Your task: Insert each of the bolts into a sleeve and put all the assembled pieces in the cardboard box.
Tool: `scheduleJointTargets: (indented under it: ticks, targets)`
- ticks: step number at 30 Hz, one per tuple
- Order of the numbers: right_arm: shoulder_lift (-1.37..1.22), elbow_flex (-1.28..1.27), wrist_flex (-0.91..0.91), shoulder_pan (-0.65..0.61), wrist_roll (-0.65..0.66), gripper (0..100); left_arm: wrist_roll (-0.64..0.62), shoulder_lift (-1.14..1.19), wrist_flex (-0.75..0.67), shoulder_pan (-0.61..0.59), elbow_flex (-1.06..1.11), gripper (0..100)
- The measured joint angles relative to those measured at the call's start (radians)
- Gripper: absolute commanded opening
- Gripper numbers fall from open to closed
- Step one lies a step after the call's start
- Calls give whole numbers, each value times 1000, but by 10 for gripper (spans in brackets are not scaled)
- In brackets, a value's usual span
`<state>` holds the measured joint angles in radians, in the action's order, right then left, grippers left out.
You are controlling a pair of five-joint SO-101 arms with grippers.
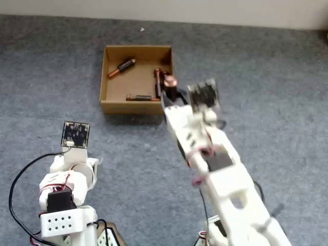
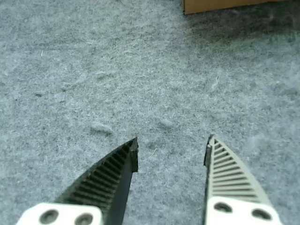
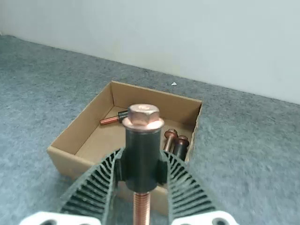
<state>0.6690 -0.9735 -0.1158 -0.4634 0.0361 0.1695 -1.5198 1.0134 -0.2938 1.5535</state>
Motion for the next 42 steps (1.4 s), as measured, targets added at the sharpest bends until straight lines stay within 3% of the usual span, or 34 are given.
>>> scheduleJointTargets:
  ticks: [8,15,23,29,32,42]
  targets:
    - [-572,316,195,0,0,11,0,0,0,0,3,249]
    - [-824,491,203,-2,0,180,0,0,0,0,3,249]
    - [-829,517,215,-2,0,176,0,0,0,0,3,249]
    - [-798,494,206,-2,0,46,0,0,0,0,3,248]
    - [-692,427,164,-2,0,5,0,0,0,0,3,248]
    - [-276,80,109,-2,0,5,0,0,-57,0,40,245]
